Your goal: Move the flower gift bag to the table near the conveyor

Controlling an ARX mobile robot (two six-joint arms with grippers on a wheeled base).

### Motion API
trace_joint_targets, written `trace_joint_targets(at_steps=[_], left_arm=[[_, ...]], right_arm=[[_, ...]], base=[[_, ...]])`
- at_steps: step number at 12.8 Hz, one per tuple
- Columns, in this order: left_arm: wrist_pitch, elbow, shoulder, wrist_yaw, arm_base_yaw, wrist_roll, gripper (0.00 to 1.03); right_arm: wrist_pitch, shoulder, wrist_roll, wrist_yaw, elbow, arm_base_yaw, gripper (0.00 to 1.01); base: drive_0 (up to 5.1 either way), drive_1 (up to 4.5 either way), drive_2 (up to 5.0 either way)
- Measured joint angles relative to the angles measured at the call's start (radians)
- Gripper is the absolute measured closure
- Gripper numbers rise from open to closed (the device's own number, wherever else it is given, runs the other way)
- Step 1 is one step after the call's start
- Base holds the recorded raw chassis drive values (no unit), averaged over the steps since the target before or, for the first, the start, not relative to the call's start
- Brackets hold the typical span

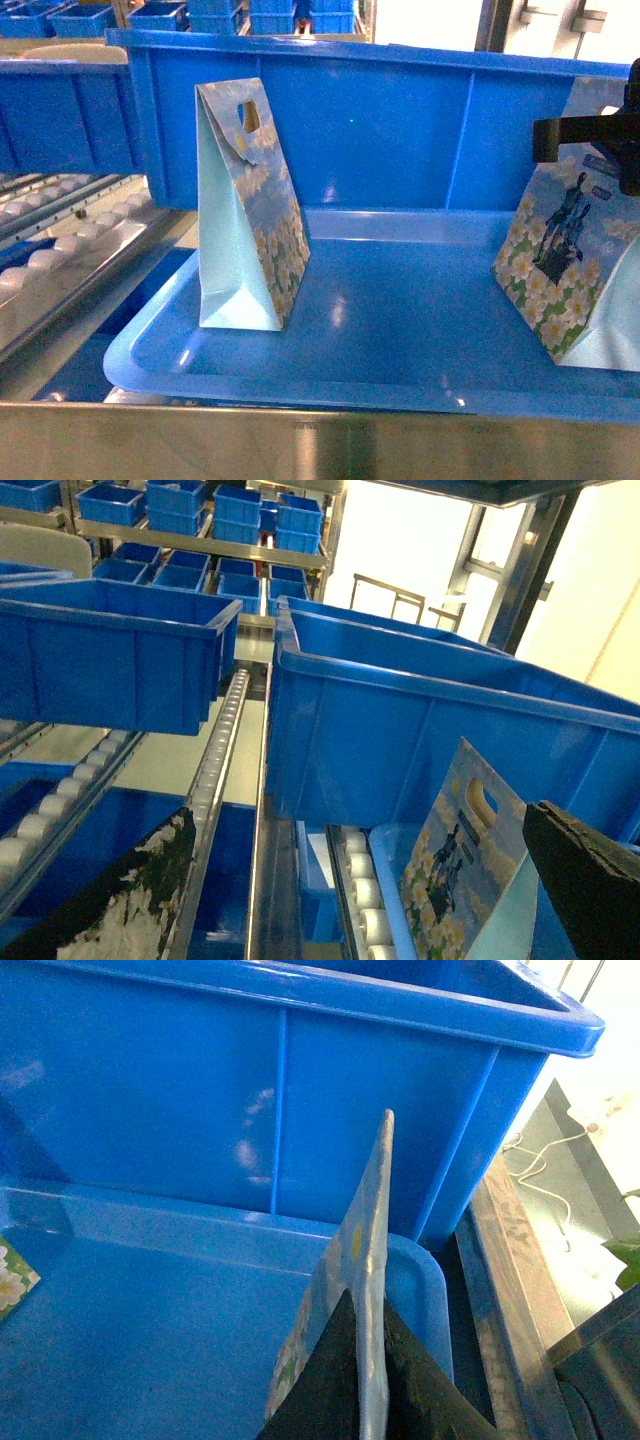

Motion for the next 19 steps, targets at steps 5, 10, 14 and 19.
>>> trace_joint_targets(at_steps=[5,10,14,19], left_arm=[[0.0,0.0,0.0,0.0,0.0,0.0,0.05],[0.0,0.0,0.0,0.0,0.0,0.0,0.05],[0.0,0.0,0.0,0.0,0.0,0.0,0.05],[0.004,0.0,0.002,-0.003,-0.003,0.0,0.05]], right_arm=[[0.037,-0.14,0.002,-0.003,-0.056,-0.01,0.98],[-0.04,-0.504,-0.023,-0.074,-0.161,-0.103,0.98],[-0.21,-0.773,-0.045,-0.167,-0.246,-0.185,0.98],[-0.252,-0.814,-0.05,-0.168,-0.257,-0.198,0.98]], base=[[0.0,0.0,0.0],[0.0,0.0,0.0],[0.0,0.0,0.0],[0.0,0.0,0.0]])
